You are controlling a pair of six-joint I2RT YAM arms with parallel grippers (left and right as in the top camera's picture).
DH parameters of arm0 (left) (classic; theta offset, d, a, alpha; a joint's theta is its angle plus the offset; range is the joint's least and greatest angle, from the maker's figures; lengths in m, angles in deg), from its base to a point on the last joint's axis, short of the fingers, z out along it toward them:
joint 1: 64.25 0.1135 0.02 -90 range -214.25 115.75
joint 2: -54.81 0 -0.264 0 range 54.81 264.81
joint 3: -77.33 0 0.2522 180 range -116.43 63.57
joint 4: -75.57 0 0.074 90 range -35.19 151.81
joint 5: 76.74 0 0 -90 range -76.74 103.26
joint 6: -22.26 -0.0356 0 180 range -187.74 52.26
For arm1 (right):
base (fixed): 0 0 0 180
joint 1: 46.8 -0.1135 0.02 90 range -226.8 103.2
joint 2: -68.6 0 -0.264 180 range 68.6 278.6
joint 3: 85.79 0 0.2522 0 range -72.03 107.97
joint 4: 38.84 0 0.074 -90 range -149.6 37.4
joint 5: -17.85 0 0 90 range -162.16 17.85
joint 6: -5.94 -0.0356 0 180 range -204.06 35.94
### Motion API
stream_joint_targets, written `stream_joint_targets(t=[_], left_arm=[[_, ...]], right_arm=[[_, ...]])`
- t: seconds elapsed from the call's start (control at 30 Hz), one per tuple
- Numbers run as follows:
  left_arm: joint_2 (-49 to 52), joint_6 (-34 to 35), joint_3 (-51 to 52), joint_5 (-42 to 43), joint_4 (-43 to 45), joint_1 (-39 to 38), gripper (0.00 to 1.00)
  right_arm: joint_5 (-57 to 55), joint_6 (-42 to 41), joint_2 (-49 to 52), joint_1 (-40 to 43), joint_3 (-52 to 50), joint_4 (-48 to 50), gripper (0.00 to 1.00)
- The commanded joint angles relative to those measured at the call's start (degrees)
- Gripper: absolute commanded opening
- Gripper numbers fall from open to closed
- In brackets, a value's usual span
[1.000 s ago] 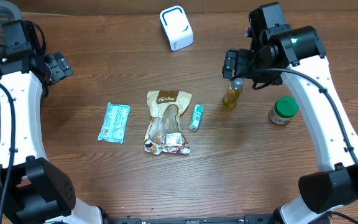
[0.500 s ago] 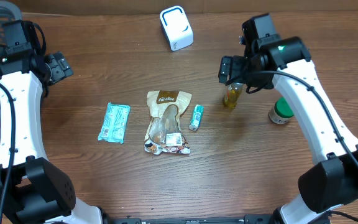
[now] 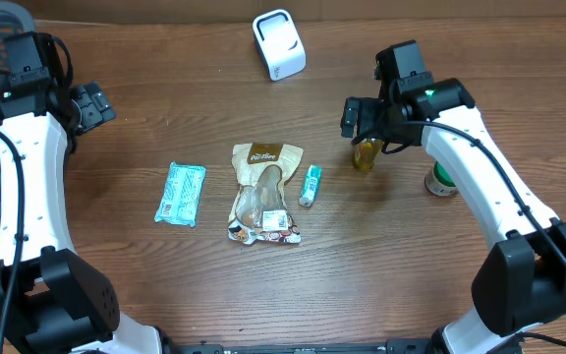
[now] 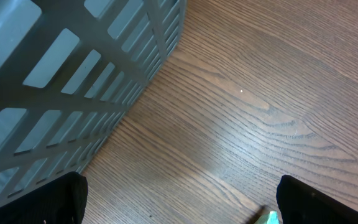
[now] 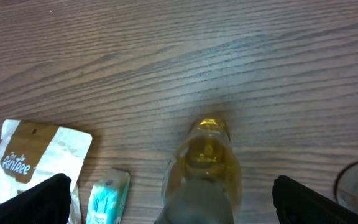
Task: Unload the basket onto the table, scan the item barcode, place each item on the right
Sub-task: 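Lower the right gripper around the yellow bottle and close on it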
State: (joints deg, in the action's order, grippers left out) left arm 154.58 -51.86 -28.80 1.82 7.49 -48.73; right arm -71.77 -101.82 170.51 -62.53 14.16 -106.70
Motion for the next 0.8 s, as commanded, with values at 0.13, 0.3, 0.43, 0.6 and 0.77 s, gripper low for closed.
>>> stream_joint_targets(t=[0.13, 0.3, 0.43, 0.6, 0.77], left_arm=[[-0.5, -0.7, -1.0, -0.7, 0.2, 0.5, 1.00], [-0.5, -0.7, -1.0, -0.7, 0.2, 0.5, 1.00], [-0.5, -0.7, -1.0, -0.7, 0.2, 0.5, 0.99], [-0.5, -0.7, -1.0, -0.7, 0.2, 0.5, 1.00], [-0.5, -0.7, -1.0, -0.7, 0.2, 0.5, 0.99]], right_arm=[[-0.8, 0.3, 0.3, 0.0, -5.1, 4.7, 1.00], [-0.8, 0.3, 0.3, 0.0, -6.4, 6.1, 1.00], [-0.8, 0.3, 0.3, 0.0, -6.4, 6.1, 0.98], [-0.8, 0.3, 0.3, 0.0, -6.4, 6.0, 0.98], [-0.8, 0.3, 0.3, 0.0, -6.4, 6.0, 0.98]])
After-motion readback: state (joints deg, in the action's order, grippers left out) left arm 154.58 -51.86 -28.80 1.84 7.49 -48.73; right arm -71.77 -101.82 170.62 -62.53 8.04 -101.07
